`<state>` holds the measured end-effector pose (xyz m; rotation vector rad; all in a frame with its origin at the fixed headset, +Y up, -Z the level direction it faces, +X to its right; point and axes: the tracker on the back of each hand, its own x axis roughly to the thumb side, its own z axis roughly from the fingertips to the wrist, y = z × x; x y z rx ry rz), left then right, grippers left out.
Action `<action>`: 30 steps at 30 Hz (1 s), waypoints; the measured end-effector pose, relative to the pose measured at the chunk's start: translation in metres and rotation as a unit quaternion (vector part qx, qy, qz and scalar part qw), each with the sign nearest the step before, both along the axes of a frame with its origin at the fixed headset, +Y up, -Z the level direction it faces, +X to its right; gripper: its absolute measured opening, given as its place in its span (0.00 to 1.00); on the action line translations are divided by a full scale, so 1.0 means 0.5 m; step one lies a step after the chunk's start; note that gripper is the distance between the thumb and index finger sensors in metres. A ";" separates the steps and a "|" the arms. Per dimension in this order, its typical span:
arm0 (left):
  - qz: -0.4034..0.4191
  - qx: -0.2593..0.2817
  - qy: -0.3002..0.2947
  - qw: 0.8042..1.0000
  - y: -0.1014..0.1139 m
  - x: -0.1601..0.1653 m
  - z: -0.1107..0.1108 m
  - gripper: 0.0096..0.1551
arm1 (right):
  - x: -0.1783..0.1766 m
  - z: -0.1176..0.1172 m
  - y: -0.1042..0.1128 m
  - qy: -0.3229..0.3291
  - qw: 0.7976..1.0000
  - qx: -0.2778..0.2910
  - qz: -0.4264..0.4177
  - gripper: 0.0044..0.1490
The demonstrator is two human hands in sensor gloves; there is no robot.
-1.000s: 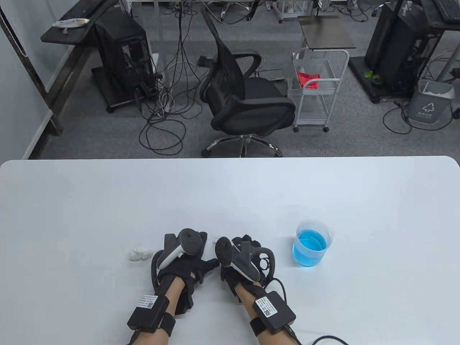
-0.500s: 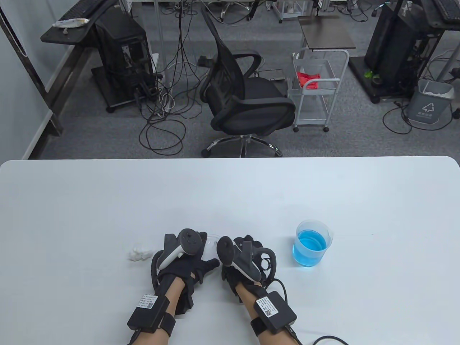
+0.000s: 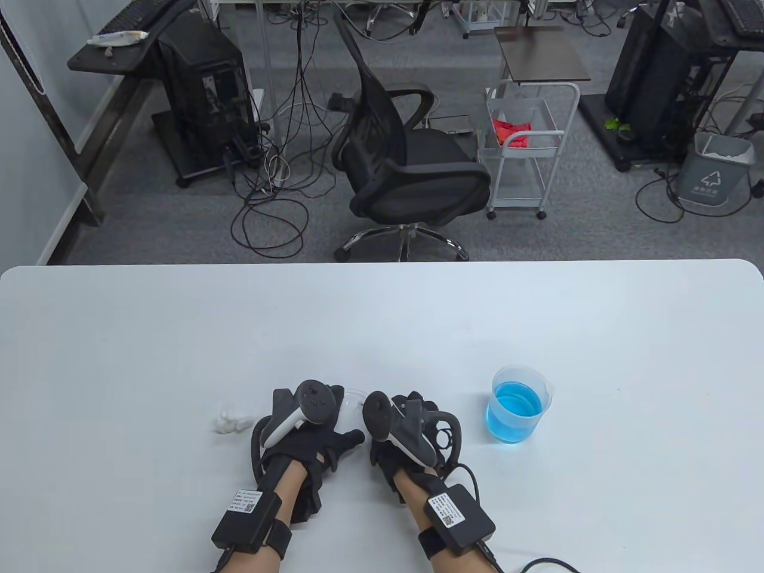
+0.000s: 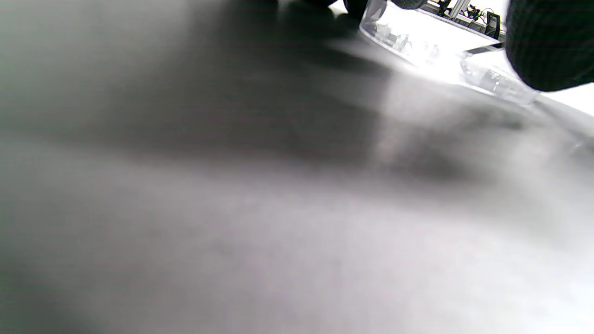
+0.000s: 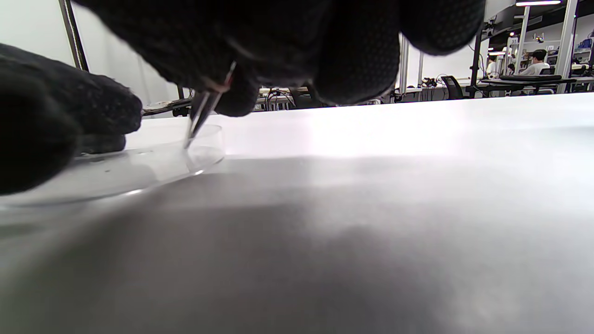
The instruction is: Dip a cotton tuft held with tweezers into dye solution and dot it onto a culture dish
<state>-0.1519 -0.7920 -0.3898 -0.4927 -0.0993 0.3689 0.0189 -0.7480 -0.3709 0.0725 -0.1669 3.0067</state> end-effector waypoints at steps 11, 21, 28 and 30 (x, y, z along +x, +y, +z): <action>0.000 0.000 0.000 1.000 -0.001 0.000 0.000 0.58 | 0.001 0.000 0.000 0.001 1.000 0.003 0.000 0.20; 0.001 0.000 0.000 1.000 -0.001 -0.001 0.000 0.58 | 0.001 0.002 0.004 0.002 1.000 0.003 0.000 0.20; 0.002 -0.001 0.000 1.000 -0.002 -0.001 0.000 0.58 | 0.000 0.003 0.006 0.001 1.000 0.004 0.002 0.20; 0.002 -0.001 0.000 1.000 -0.002 -0.001 0.000 0.58 | -0.002 0.002 0.006 0.001 1.000 -0.002 0.006 0.20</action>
